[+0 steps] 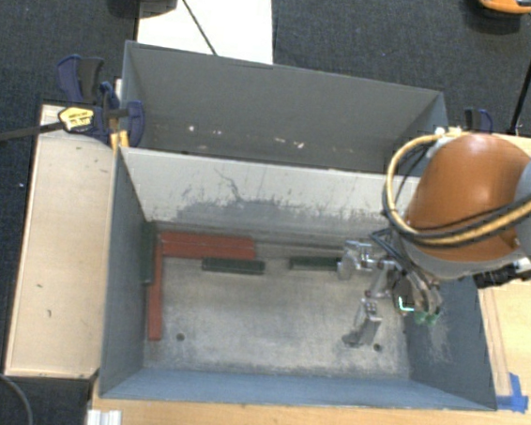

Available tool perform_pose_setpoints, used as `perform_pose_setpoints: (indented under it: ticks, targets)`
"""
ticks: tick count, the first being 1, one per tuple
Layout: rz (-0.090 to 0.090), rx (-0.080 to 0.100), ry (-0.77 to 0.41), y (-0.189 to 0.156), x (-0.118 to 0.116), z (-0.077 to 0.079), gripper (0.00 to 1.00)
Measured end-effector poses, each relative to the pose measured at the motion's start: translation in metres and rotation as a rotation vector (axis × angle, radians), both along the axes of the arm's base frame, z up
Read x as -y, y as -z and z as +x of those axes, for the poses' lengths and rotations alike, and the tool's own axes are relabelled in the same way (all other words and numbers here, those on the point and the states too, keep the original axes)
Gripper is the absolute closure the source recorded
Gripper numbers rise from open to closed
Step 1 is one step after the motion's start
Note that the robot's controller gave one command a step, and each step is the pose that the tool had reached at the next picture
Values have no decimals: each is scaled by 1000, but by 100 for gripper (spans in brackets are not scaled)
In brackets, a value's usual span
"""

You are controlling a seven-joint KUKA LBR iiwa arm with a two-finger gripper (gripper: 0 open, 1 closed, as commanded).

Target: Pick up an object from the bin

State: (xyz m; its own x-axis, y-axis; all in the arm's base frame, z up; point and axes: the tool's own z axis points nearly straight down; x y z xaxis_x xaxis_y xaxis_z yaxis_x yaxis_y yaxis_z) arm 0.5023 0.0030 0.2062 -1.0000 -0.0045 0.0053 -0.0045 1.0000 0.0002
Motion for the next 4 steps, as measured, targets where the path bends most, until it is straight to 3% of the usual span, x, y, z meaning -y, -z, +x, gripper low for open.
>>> perform_pose_setpoints:
  ticks: [1, 2, 3, 4]
  targets:
    - [0, 8, 0, -3, 0, 2, 0]
    - [1, 12, 93, 52, 10, 32, 0]
    - [0, 7, 272, 63, 37, 80, 0]
    - [0, 10, 264, 71, 26, 89, 0]
